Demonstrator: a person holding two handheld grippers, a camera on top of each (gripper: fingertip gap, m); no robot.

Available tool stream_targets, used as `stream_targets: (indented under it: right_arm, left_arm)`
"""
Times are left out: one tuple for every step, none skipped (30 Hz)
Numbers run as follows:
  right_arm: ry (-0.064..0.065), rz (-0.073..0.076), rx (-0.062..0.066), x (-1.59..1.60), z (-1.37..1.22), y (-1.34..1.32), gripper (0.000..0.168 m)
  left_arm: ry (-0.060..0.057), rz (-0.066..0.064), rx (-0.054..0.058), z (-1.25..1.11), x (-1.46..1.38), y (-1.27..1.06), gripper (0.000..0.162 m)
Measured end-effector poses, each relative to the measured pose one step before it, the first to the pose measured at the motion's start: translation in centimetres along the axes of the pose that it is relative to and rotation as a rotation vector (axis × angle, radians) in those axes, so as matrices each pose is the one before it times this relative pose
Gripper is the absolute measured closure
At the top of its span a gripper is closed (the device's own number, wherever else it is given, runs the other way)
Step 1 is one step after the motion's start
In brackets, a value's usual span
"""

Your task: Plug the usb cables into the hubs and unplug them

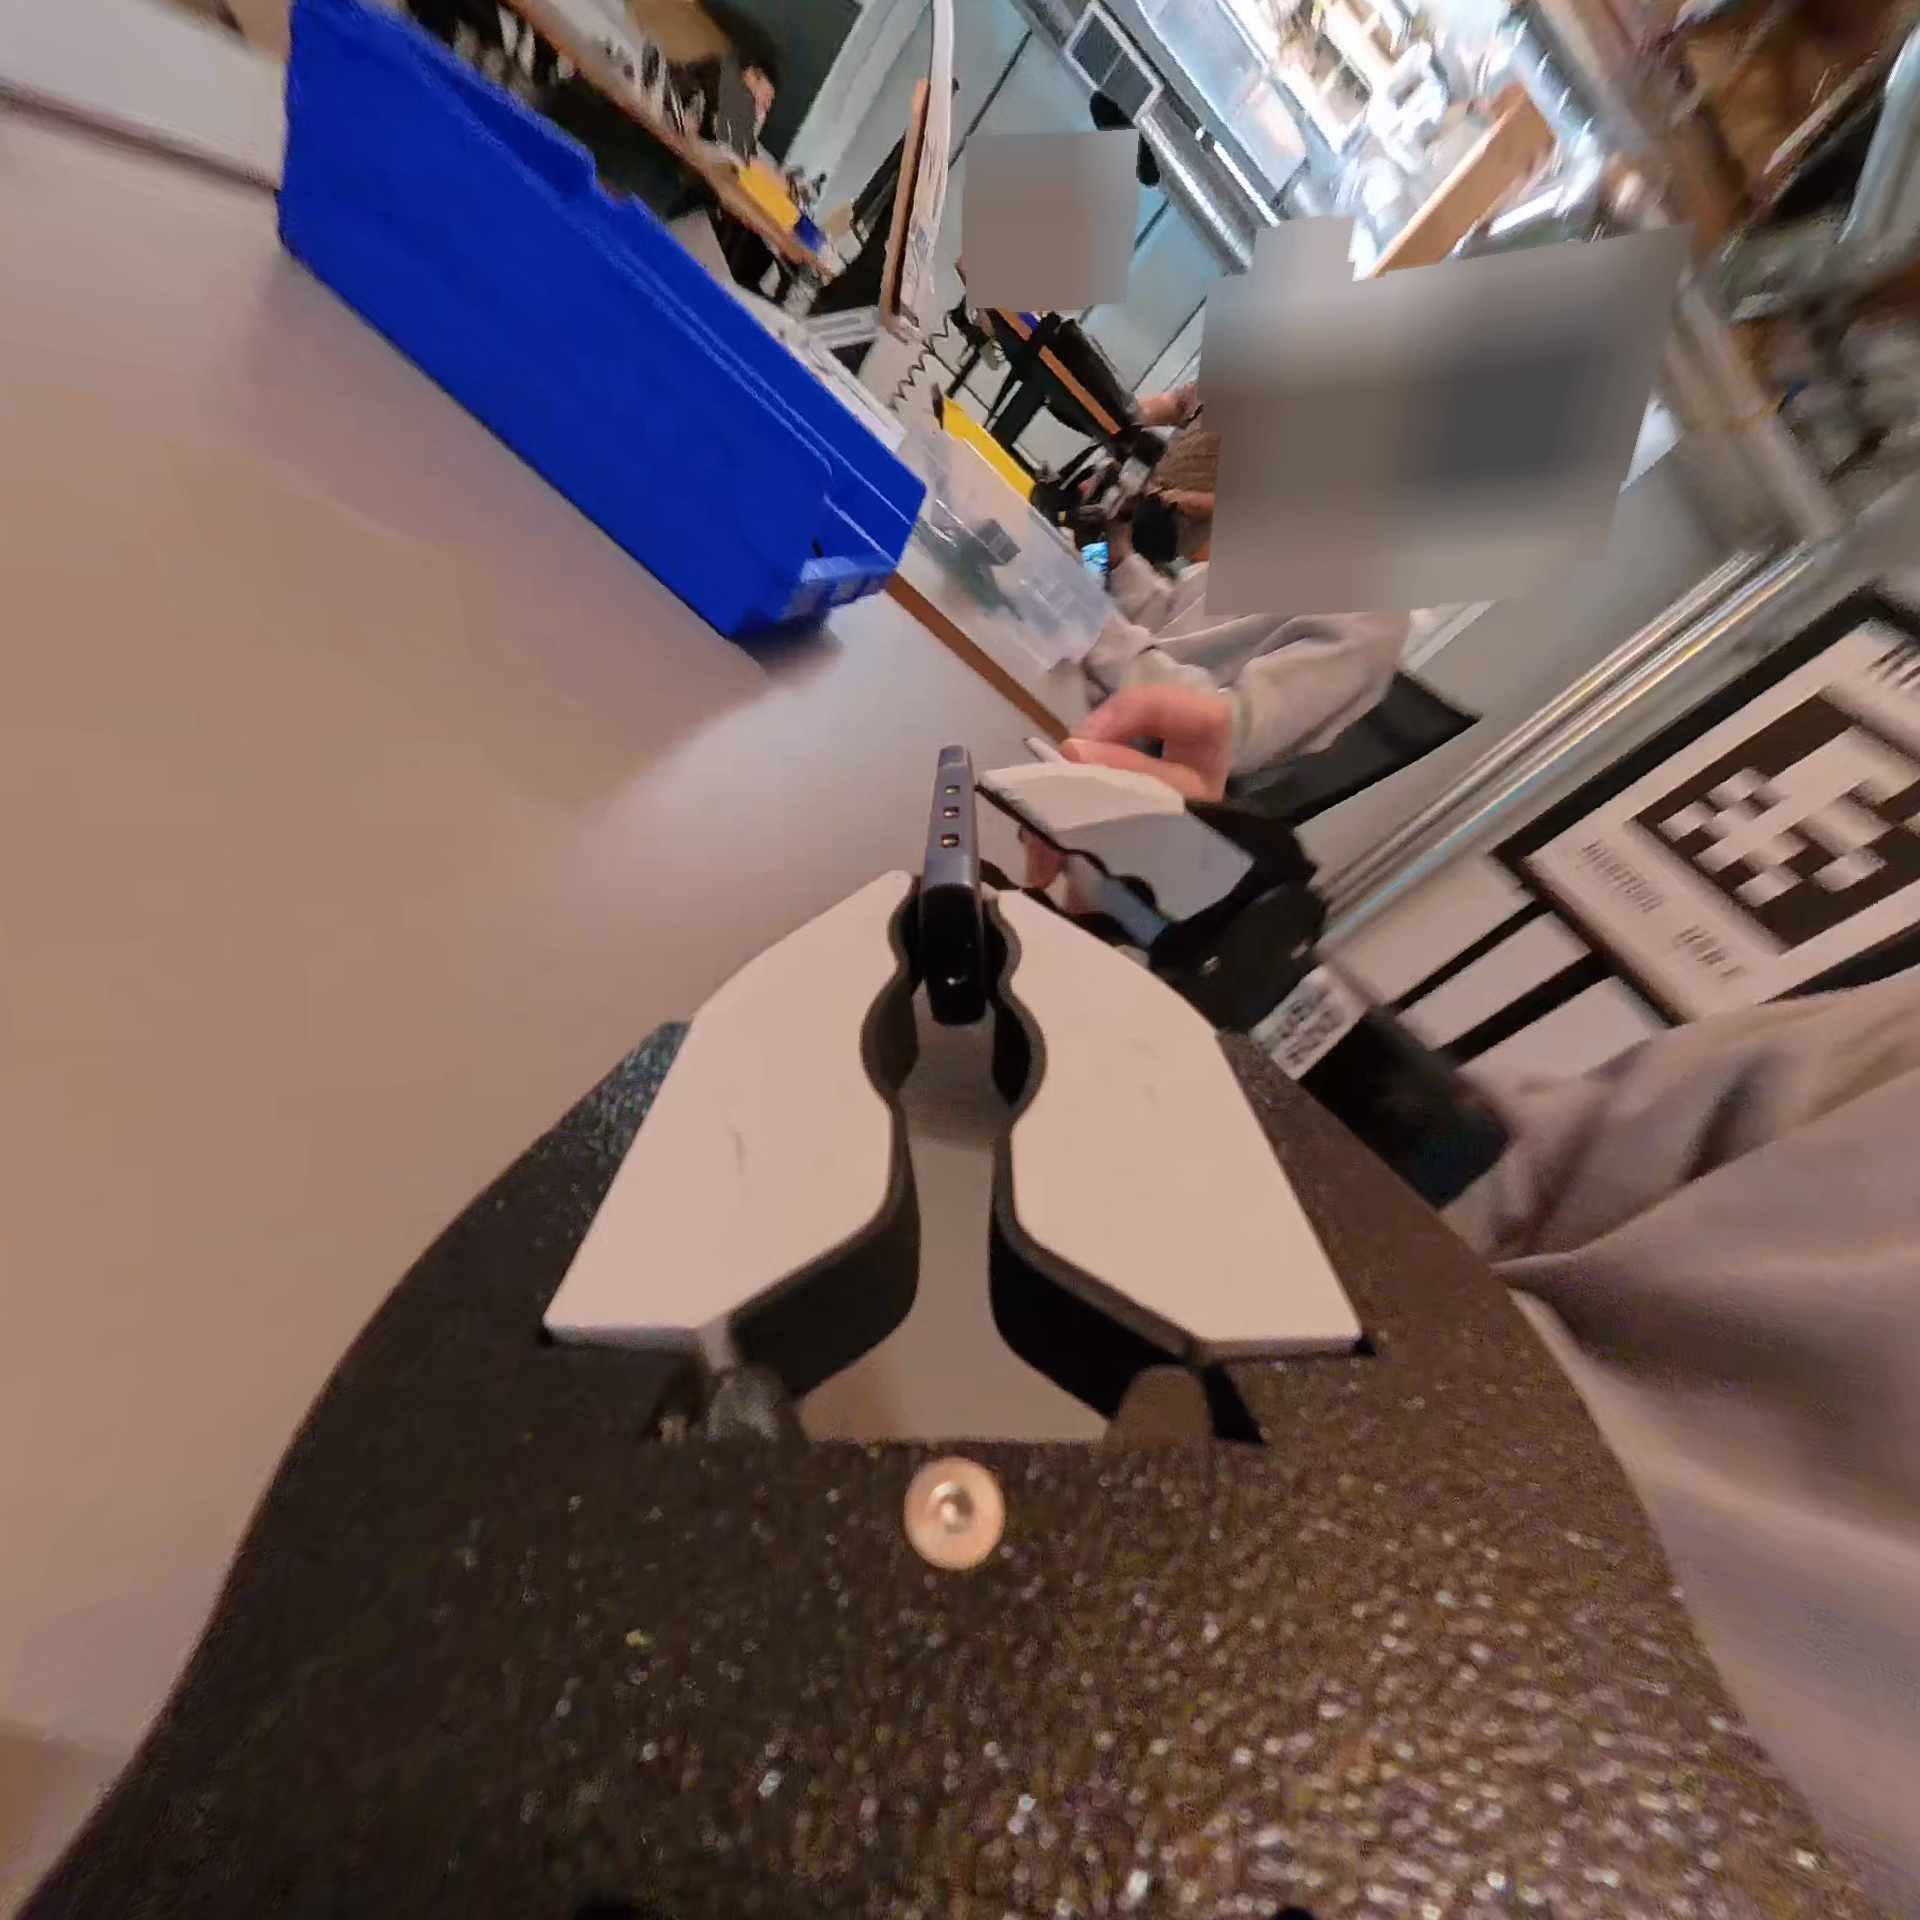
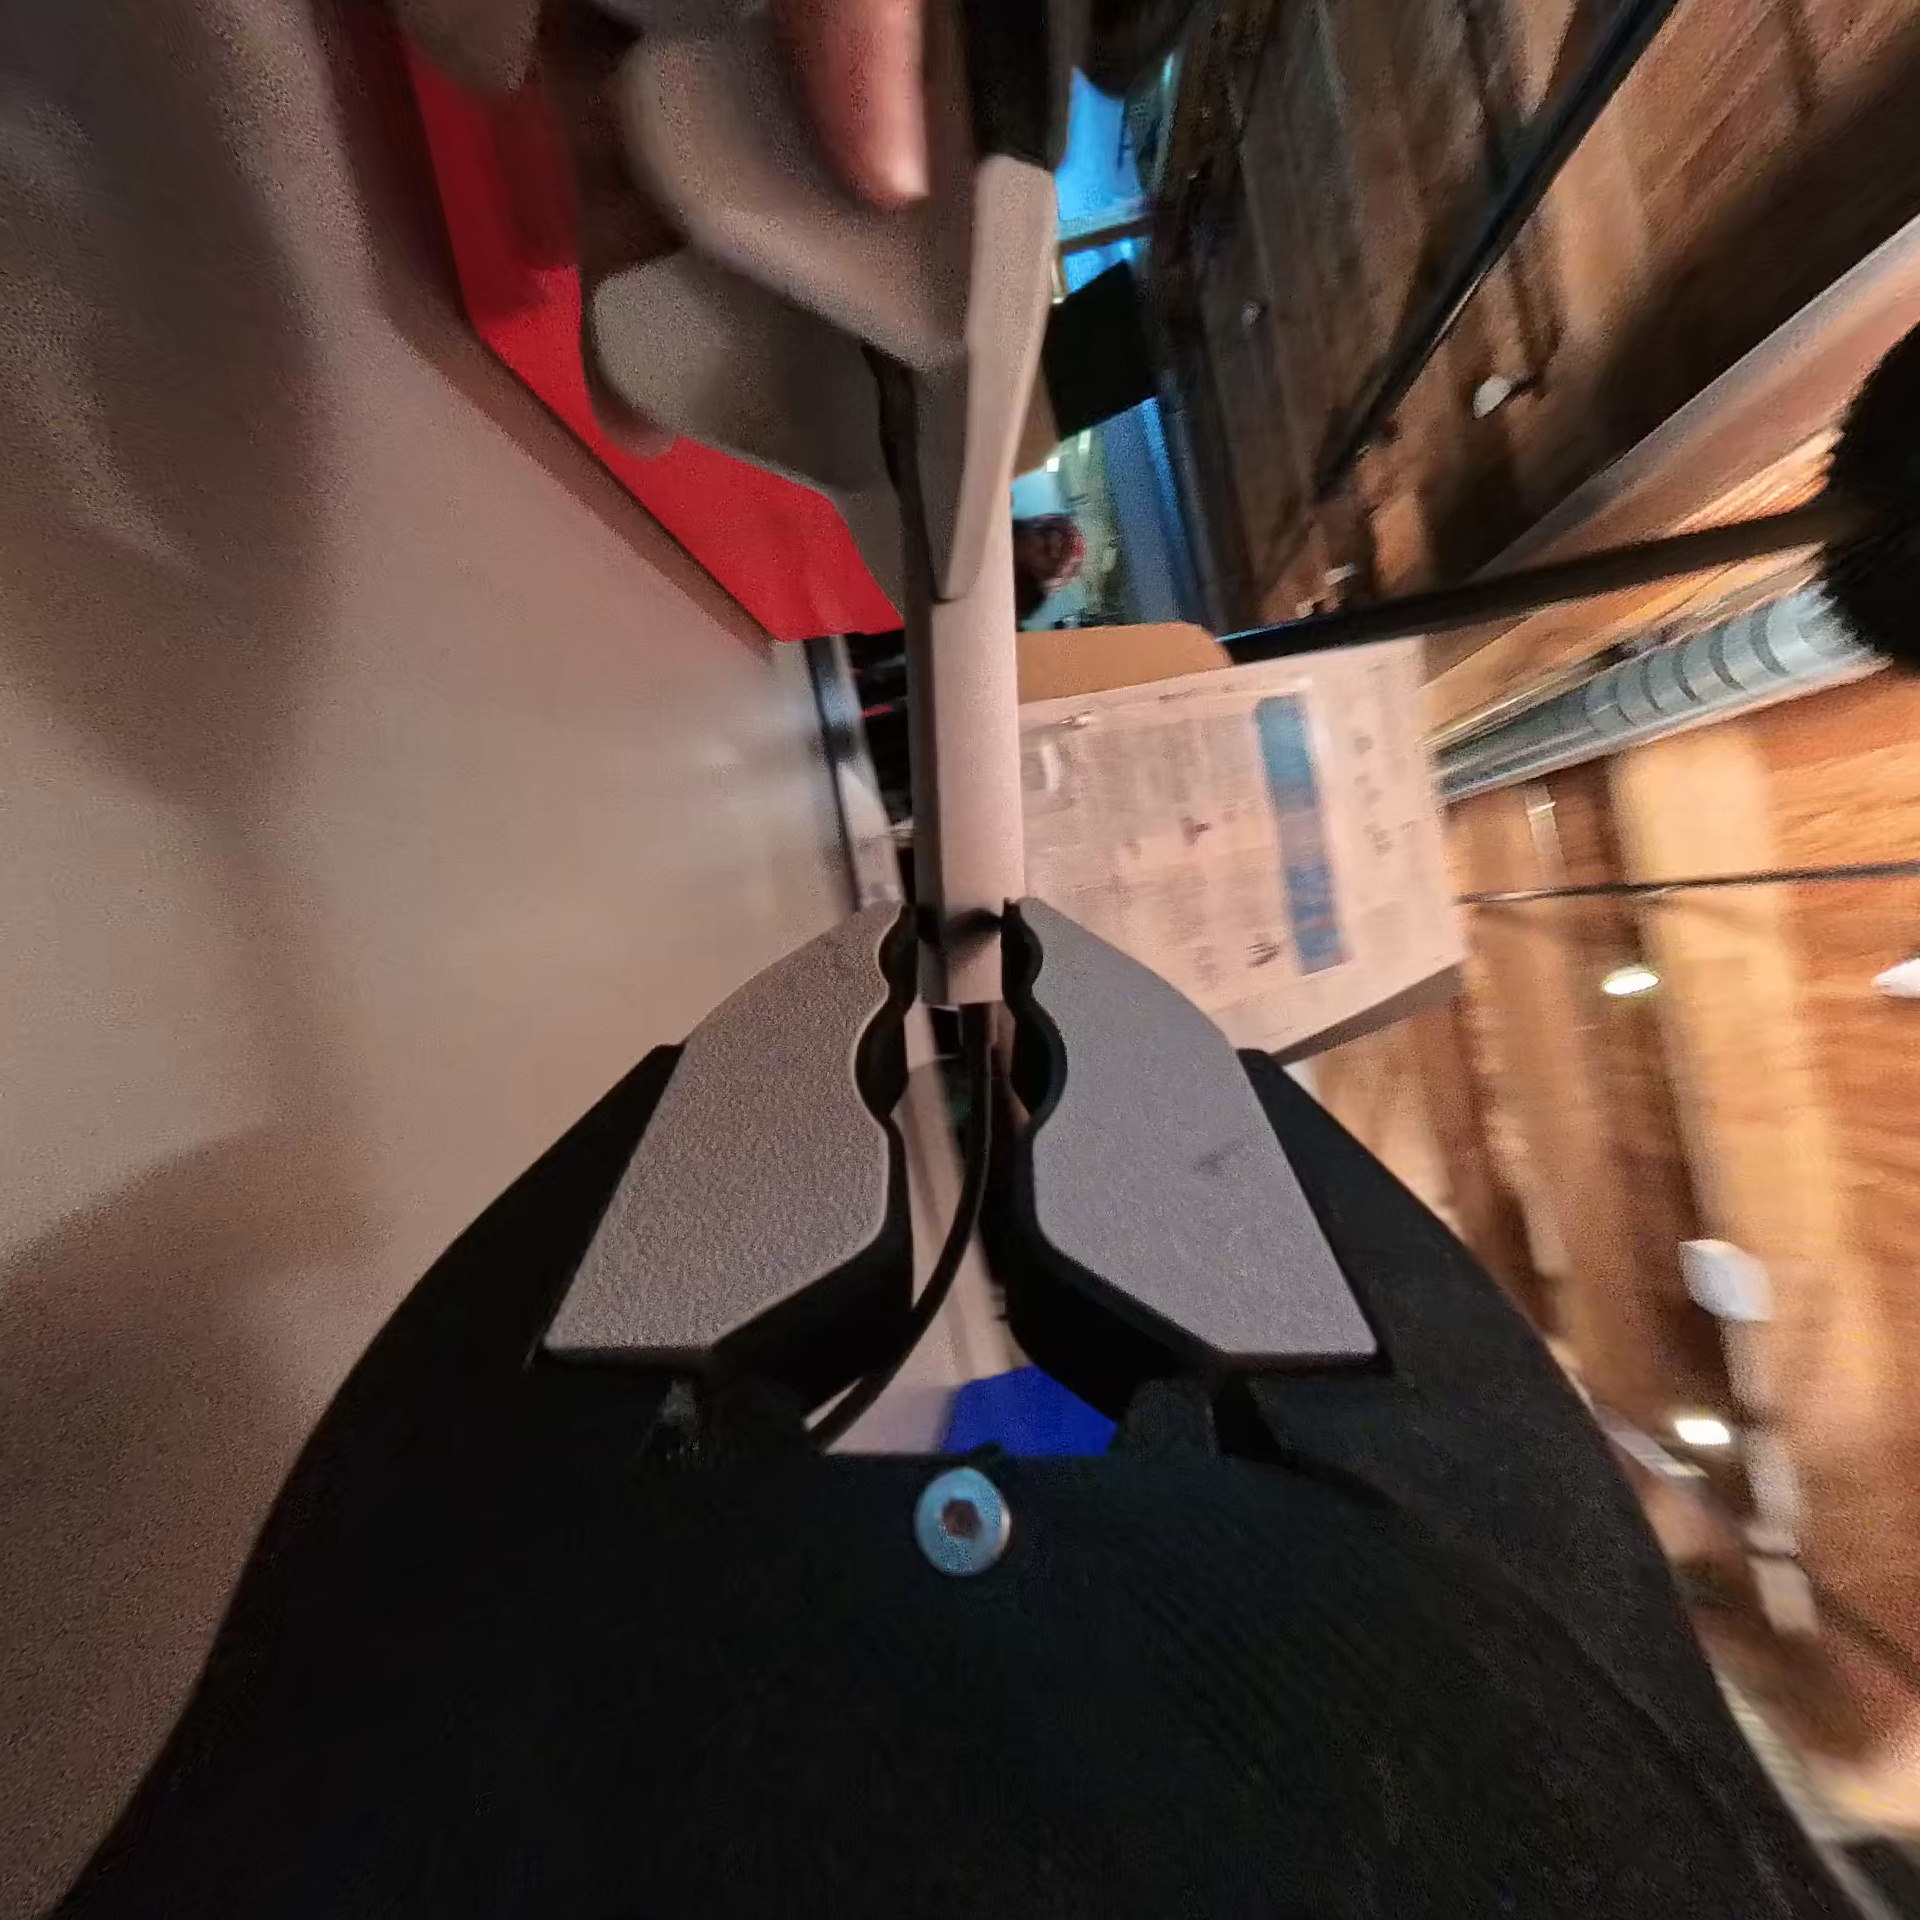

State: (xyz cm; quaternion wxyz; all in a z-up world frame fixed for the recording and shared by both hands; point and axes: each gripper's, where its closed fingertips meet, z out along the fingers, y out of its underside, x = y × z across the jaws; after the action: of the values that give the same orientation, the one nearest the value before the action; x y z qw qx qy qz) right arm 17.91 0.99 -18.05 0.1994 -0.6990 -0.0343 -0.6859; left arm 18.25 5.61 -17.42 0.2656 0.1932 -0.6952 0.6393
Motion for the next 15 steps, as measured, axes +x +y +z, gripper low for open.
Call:
stream_targets:
  right_arm:
    - [-0.0324,0.0964,0.0038,0.145,-0.069,0.216,0.154]
    - [-0.0399,0.1266,0.0051,0.292,-0.134,0.199,0.152]
    - [-0.0624,0.1461,0.0176,0.181,-0.209,0.014,0.144]
    - [-0.0946,0.1564,0.0403,-0.106,-0.327,-0.424,0.136]
    - [-0.1085,0.1434,0.0387,-0.272,-0.477,-0.593,0.131]
    - [-0.0915,0.1069,0.0410,-0.200,-0.633,-0.745,0.132]
    - [-0.0808,0.0747,0.0424,-0.236,-0.709,-0.883,0.137]
    - [-0.0419,0.0579,0.0303,0.103,-0.700,-0.860,0.142]
    - [-0.0168,0.0645,0.0306,0.307,-0.580,-0.845,0.140]
    - [-0.0017,0.0787,0.0285,0.468,-0.376,-0.792,0.113]
    - [-0.0049,0.0641,0.0150,0.330,-0.303,-0.644,0.106]
    - [-0.0231,0.0406,0.0099,-0.079,-0.238,-0.492,0.110]
    - [-0.0225,0.0232,0.0025,-0.224,-0.111,-0.295,0.110]
    - [-0.0176,0.0056,-0.0120,-0.205,0.061,0.032,0.108]
    - [-0.0161,-0.0226,-0.0280,-0.221,0.231,0.409,0.110]
  left_arm:
    - [-0.0173,0.0964,0.0183,0.052,-0.020,-0.187,0.153]
    - [-0.0150,0.1025,0.0312,-0.035,0.065,-0.385,0.153]
    - [-0.0051,0.0986,0.0380,-0.110,0.181,-0.514,0.153]
    - [0.0053,0.0946,0.0375,-0.175,0.310,-0.518,0.153]
    - [0.0217,0.0987,0.0340,-0.230,0.561,-0.434,0.153]
    - [0.0317,0.0961,0.0318,-0.252,0.726,-0.387,0.154]
    - [0.0247,0.0801,0.0248,-0.259,0.592,-0.279,0.154]
    - [0.0169,0.0570,0.0138,-0.225,0.397,-0.121,0.154]
    - [0.0083,0.0454,0.0141,-0.208,0.245,-0.110,0.154]
    - [0.0082,0.0424,0.0086,-0.176,0.240,-0.058,0.154]
    - [0.0059,0.0348,0.0003,-0.089,0.211,0.006,0.154]
    - [0.0023,0.0260,-0.0035,-0.011,0.130,-0.011,0.153]
    - [0.0091,0.0171,0.0009,0.049,0.198,-0.103,0.153]
    - [0.0172,0.0056,0.0059,0.106,0.309,-0.169,0.153]
    - [0.0182,-0.0026,0.0095,0.138,0.299,-0.195,0.154]
